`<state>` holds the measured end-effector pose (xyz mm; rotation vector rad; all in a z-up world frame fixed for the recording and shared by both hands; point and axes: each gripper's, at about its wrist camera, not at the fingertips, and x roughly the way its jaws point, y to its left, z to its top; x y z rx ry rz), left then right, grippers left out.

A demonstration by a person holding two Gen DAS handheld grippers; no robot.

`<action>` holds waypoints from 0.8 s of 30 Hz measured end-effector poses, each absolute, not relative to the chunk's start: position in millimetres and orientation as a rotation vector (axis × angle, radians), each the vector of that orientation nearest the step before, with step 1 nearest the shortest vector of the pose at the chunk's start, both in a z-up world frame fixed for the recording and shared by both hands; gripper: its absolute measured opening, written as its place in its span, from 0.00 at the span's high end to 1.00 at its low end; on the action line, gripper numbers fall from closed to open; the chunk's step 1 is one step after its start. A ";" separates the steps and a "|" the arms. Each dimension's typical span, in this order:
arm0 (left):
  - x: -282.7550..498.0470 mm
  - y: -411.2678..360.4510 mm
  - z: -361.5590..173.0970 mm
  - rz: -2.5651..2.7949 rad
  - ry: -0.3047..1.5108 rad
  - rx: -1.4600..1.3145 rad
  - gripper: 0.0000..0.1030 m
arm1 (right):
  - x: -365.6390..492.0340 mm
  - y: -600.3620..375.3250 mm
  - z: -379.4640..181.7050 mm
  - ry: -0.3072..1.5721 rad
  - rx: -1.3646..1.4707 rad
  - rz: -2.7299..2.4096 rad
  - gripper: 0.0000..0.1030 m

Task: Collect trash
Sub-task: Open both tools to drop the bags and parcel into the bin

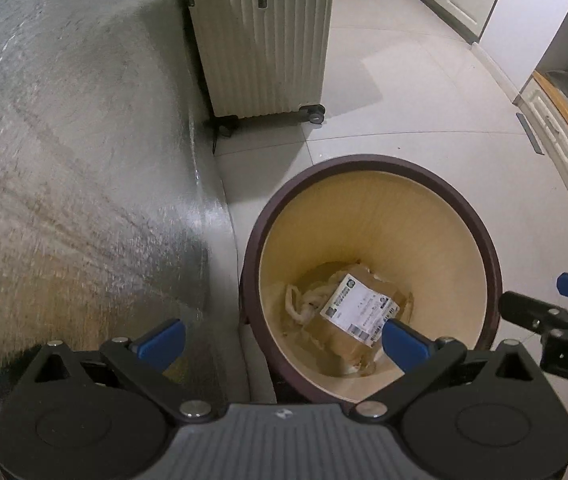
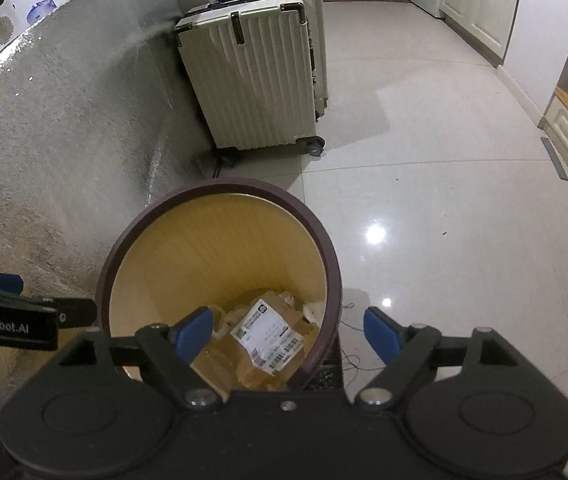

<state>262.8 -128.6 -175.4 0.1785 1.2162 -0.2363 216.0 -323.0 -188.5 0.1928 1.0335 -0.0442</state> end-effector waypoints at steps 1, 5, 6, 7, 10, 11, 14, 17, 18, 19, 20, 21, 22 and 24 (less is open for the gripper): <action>259.5 -128.0 -174.6 -0.242 1.217 0.175 0.00 | 214.9 -323.5 -186.9 1.032 0.193 -0.042 0.18; 245.0 -124.2 -171.8 -0.257 1.214 0.167 0.00 | 208.0 -322.7 -178.4 1.018 0.187 -0.040 0.15; 242.2 -123.1 -171.1 -0.259 1.213 0.163 0.00 | 205.8 -322.4 -176.2 1.016 0.184 -0.044 0.14; 239.5 -122.3 -170.5 -0.259 1.211 0.158 0.00 | 204.0 -322.3 -175.1 1.016 0.182 -0.051 0.10; 231.9 -120.0 -168.1 -0.259 1.208 0.143 0.00 | 197.3 -322.4 -170.1 1.013 0.180 -0.062 0.07; 229.5 -119.4 -168.1 -0.259 1.206 0.140 0.00 | 194.7 -322.8 -168.9 1.013 0.182 -0.065 0.06; 222.2 -118.3 -164.7 -0.262 1.199 0.137 0.00 | 186.5 -325.2 -167.1 1.006 0.179 -0.075 0.01; 213.8 -117.1 -159.0 -0.269 1.172 0.137 0.00 | 178.3 -326.6 -165.2 1.006 0.167 -0.113 0.00; 211.2 -116.6 -156.8 -0.272 1.161 0.137 0.00 | 175.0 -326.8 -163.9 1.005 0.156 -0.131 0.00; 208.6 -115.8 -154.8 -0.274 1.152 0.135 0.00 | 173.0 -326.0 -163.5 1.003 0.148 -0.143 0.00; 205.9 -115.4 -152.6 -0.274 1.142 0.133 0.00 | 169.9 -327.1 -161.9 1.000 0.144 -0.150 0.00; 202.5 -114.8 -150.3 -0.276 1.132 0.131 0.00 | 166.9 -328.0 -160.6 1.000 0.147 -0.150 0.00; 199.8 -114.1 -148.4 -0.278 1.125 0.129 0.00 | 163.8 -328.8 -159.2 1.004 0.151 -0.149 0.00; 195.0 -112.4 -144.7 -0.283 1.114 0.124 0.00 | 157.0 -329.6 -155.9 0.997 0.147 -0.154 0.00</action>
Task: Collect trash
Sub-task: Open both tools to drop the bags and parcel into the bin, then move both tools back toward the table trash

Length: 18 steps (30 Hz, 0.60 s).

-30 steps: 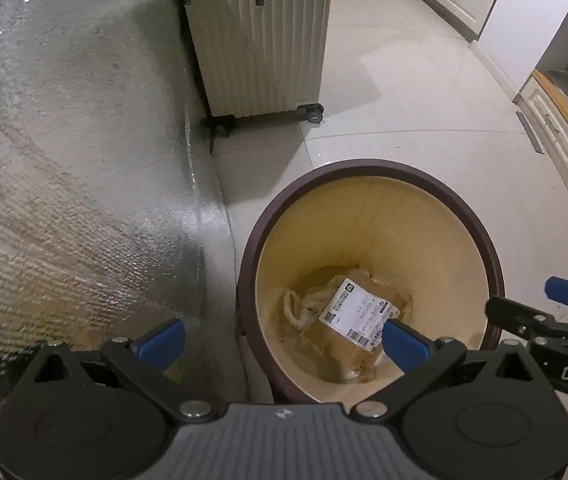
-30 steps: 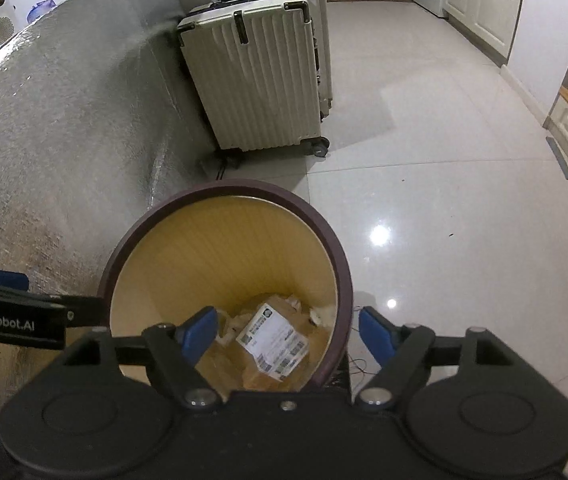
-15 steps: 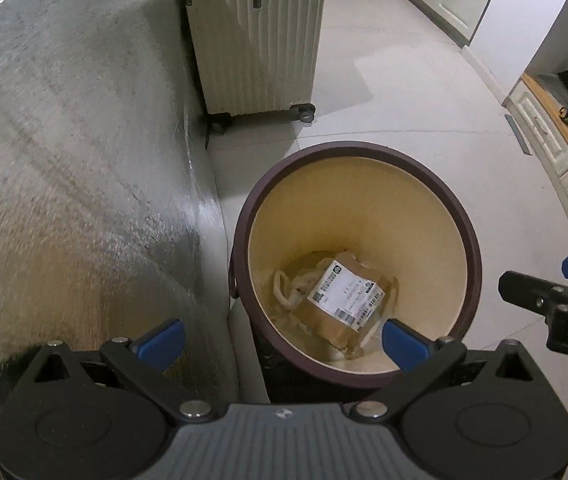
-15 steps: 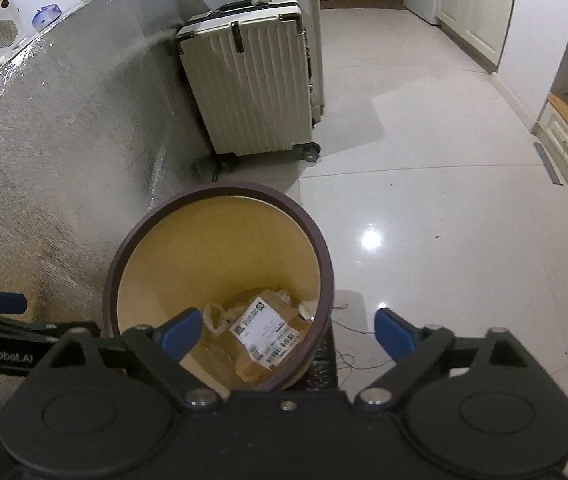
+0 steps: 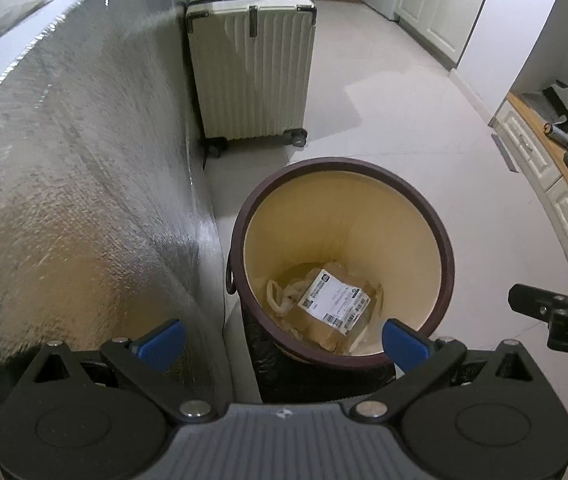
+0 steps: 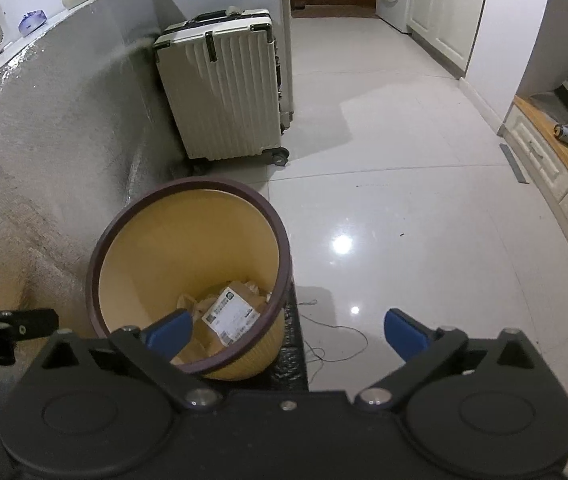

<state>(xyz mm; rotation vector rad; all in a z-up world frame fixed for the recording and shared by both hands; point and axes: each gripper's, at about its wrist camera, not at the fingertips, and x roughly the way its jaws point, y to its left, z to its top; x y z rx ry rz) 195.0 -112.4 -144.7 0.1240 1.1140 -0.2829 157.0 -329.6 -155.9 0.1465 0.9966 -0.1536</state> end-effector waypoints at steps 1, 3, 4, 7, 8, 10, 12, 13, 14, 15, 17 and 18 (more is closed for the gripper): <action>191.9 -111.4 -142.1 -0.287 1.107 0.122 0.00 | 153.7 -329.9 -154.3 0.993 0.142 -0.156 0.00; 185.2 -110.5 -135.4 -0.294 1.088 0.119 0.00 | 146.8 -329.7 -149.4 0.983 0.134 -0.159 0.00; 182.3 -110.1 -132.0 -0.299 1.077 0.119 0.00 | 143.1 -329.7 -146.8 0.979 0.131 -0.159 0.00; 172.3 -108.6 -119.1 -0.317 1.040 0.120 0.00 | 131.3 -328.3 -133.9 0.956 0.114 -0.171 0.00; 169.2 -107.4 -114.7 -0.322 1.027 0.119 0.00 | 127.2 -328.3 -128.4 0.944 0.111 -0.172 0.00; 162.6 -104.4 -104.2 -0.335 0.995 0.112 0.00 | 118.6 -327.7 -117.5 0.919 0.110 -0.172 0.00; 156.1 -100.9 -93.2 -0.346 0.961 0.104 0.00 | 109.2 -326.7 -104.5 0.887 0.107 -0.170 0.00; 152.6 -99.1 -87.6 -0.354 0.942 0.100 0.00 | 106.3 -325.6 -99.2 0.875 0.105 -0.170 0.00; 149.4 -96.9 -81.5 -0.361 0.926 0.095 0.00 | 101.6 -324.4 -92.1 0.858 0.101 -0.169 0.00; 145.7 -95.6 -75.4 -0.370 0.908 0.090 0.00 | 97.3 -323.6 -85.4 0.842 0.098 -0.168 0.00; 139.1 -91.2 -64.5 -0.395 0.878 0.075 0.00 | 89.0 -321.4 -73.4 0.811 0.092 -0.166 0.00; 136.3 -89.3 -59.0 -0.409 0.868 0.061 0.00 | 84.8 -320.1 -66.2 0.791 0.090 -0.163 0.00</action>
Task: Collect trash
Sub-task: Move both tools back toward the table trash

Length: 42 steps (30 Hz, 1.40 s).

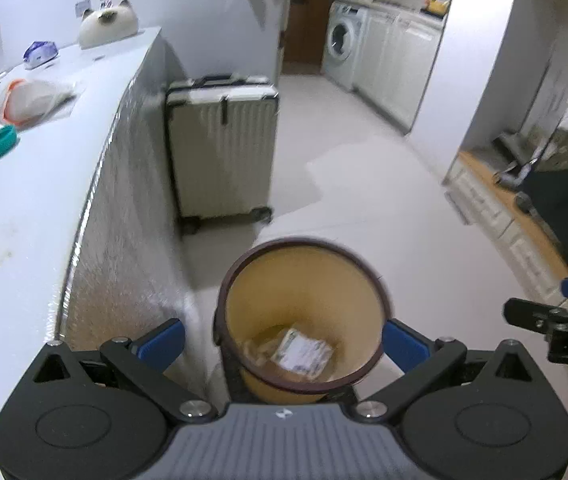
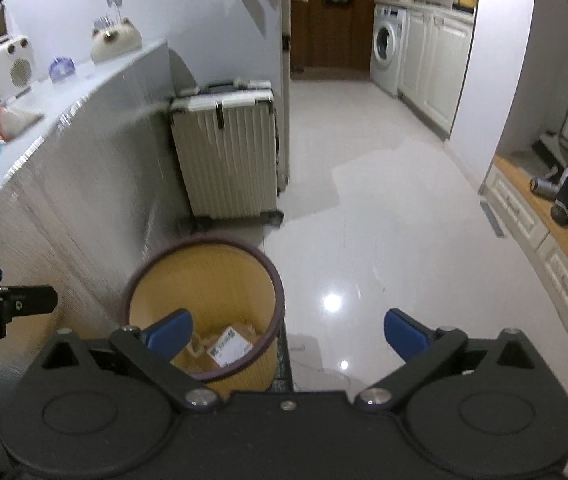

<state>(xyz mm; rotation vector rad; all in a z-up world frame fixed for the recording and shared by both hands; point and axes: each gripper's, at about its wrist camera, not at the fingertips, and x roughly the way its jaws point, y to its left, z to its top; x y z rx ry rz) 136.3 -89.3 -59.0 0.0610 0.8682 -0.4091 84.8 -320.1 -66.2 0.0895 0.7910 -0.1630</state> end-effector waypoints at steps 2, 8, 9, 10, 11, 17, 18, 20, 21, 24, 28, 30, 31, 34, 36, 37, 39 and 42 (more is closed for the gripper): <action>129.1 -86.4 -47.4 -0.419 0.833 0.053 0.00 | 79.9 -318.1 -54.6 0.760 0.089 -0.159 0.00; 105.1 -69.4 -5.6 -0.449 0.689 0.042 0.00 | 61.8 -310.2 -16.7 0.641 0.097 -0.133 0.00; 101.9 -65.5 2.3 -0.449 0.664 0.042 0.00 | 58.6 -308.0 -10.3 0.619 0.098 -0.130 0.00; 98.9 -61.5 8.7 -0.446 0.640 0.042 0.00 | 56.5 -306.2 -4.8 0.599 0.098 -0.127 0.00; 95.9 -56.5 15.6 -0.441 0.615 0.041 0.00 | 54.5 -303.6 1.9 0.575 0.096 -0.122 0.00; 86.1 -24.7 45.6 -0.394 0.495 0.037 0.00 | 49.6 -280.8 27.6 0.470 0.091 -0.090 0.00; 85.6 -17.5 48.9 -0.384 0.475 0.042 0.00 | 51.2 -276.4 30.4 0.458 0.093 -0.084 0.00; 85.2 -4.8 54.8 -0.362 0.438 0.052 0.00 | 53.0 -267.1 33.9 0.434 0.105 -0.070 0.00; 86.3 2.8 56.1 -0.354 0.421 0.055 0.00 | 55.1 -262.3 35.3 0.423 0.113 -0.058 0.00; 93.6 26.6 58.6 -0.316 0.408 0.051 0.00 | 63.3 -248.4 37.1 0.390 0.132 -0.035 0.00; 105.4 60.0 53.2 -0.256 0.420 0.051 0.00 | 77.3 -223.4 38.0 0.360 0.122 -0.012 0.00; 112.2 77.3 47.6 -0.223 0.432 0.064 0.00 | 83.7 -210.1 37.7 0.343 0.113 0.012 0.00; 114.9 85.9 44.7 -0.208 0.440 0.075 0.00 | 86.5 -203.8 37.8 0.336 0.106 0.025 0.00; 122.4 112.6 36.7 -0.171 0.456 0.103 0.00 | 96.1 -182.9 38.2 0.322 0.085 0.062 0.00; 125.8 131.0 32.5 -0.150 0.461 0.112 0.00 | 102.5 -169.4 37.5 0.320 0.073 0.084 0.00; 127.3 142.4 30.0 -0.136 0.463 0.109 0.00 | 106.3 -162.6 36.6 0.323 0.066 0.092 0.00; 130.4 165.2 25.6 -0.110 0.459 0.088 0.00 | 114.8 -148.7 35.1 0.338 0.054 0.112 0.00; 133.8 202.9 21.2 -0.069 0.452 0.057 0.00 | 129.6 -125.3 33.2 0.369 0.033 0.150 0.00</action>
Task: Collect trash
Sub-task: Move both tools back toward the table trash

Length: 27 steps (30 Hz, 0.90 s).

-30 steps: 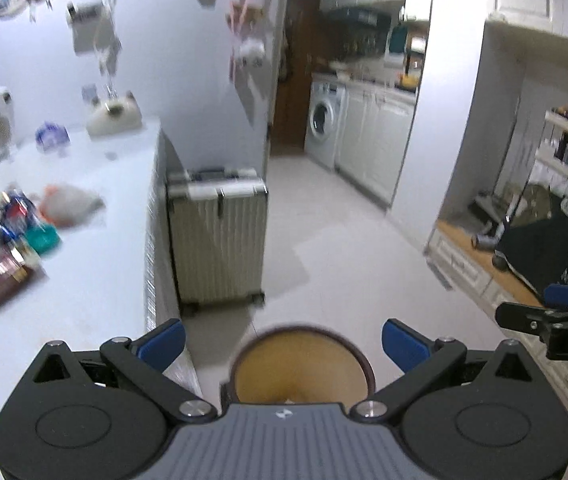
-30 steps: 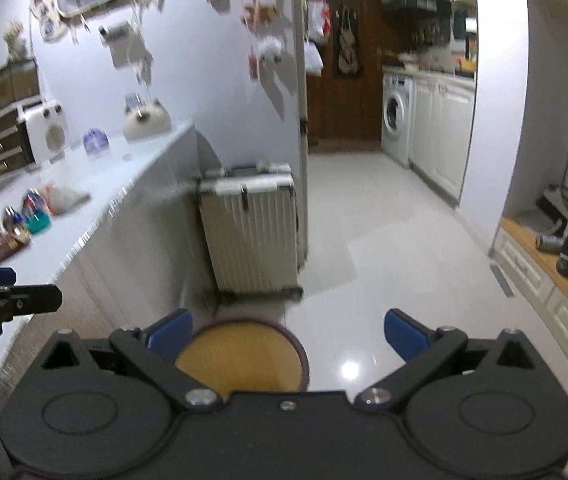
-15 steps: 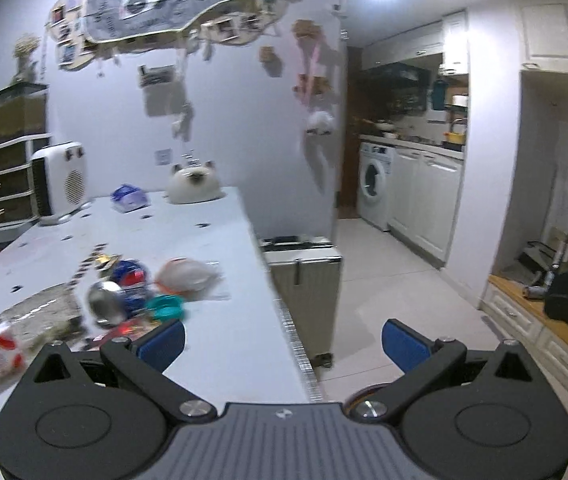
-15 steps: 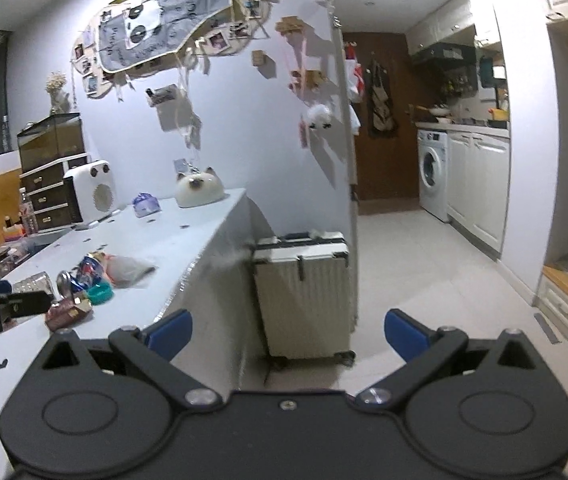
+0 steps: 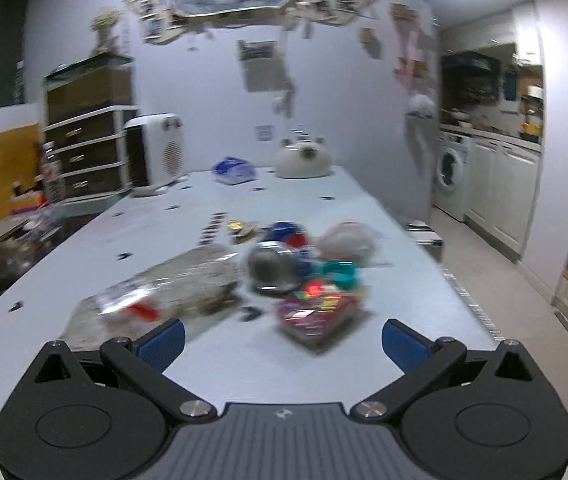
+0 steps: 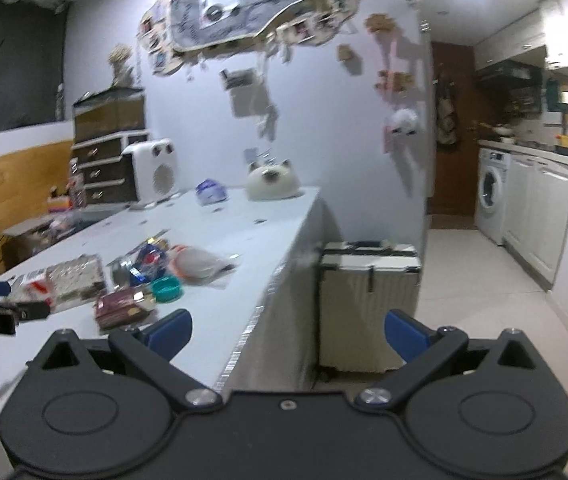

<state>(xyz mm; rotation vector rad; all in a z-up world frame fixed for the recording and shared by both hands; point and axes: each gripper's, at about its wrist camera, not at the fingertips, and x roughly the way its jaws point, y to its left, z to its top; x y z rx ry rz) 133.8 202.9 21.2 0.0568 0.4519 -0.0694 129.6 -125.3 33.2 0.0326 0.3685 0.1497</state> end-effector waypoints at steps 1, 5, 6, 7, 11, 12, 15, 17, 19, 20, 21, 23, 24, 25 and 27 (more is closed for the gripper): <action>135.4 215.9 20.6 -0.056 0.449 0.056 0.00 | 135.0 -115.9 32.9 0.377 0.024 0.173 0.00; 146.6 262.4 22.6 -0.024 0.441 0.067 0.00 | 154.4 -73.9 31.1 0.413 -0.055 0.244 0.00; 151.2 274.1 22.1 -0.023 0.443 0.063 0.00 | 160.7 -61.4 30.5 0.424 -0.089 0.256 0.00; 155.6 284.8 21.2 -0.019 0.445 0.056 0.00 | 167.0 -50.4 29.9 0.431 -0.113 0.266 0.00; 175.9 322.6 10.8 0.020 0.478 0.014 0.00 | 188.1 -8.2 23.7 0.472 -0.168 0.312 0.00; 180.8 331.5 6.6 0.027 0.491 0.002 0.00 | 193.5 2.1 22.2 0.483 -0.180 0.326 0.00; 191.5 353.6 -6.4 0.011 0.526 -0.060 0.00 | 213.3 33.3 15.9 0.532 -0.212 0.351 0.00; 192.9 365.2 -15.6 -0.023 0.540 -0.107 0.00 | 226.8 52.4 9.1 0.565 -0.226 0.353 0.00; 191.2 369.5 -21.2 -0.063 0.545 -0.136 0.00 | 239.7 69.7 2.6 0.596 -0.225 0.359 0.00; 190.3 371.2 -22.9 -0.088 0.546 -0.153 0.00 | 246.6 78.6 -0.5 0.611 -0.226 0.363 0.00; 189.4 371.6 -24.1 -0.111 0.548 -0.164 0.00 | 252.1 86.0 -3.0 0.619 -0.234 0.361 0.00; 184.7 368.6 -23.4 -0.161 0.553 -0.166 0.00 | 260.5 99.5 -8.1 0.621 -0.265 0.356 0.00; 182.0 365.9 -23.9 -0.184 0.554 -0.163 0.00 | 264.0 105.1 -10.9 0.624 -0.282 0.352 0.00; 178.7 362.8 -23.0 -0.218 0.556 -0.162 0.00 | 267.1 109.6 -13.4 0.628 -0.293 0.346 0.00; 172.1 354.8 -22.5 -0.280 0.563 -0.165 0.00 | 273.6 113.9 -16.8 0.640 -0.293 0.342 0.00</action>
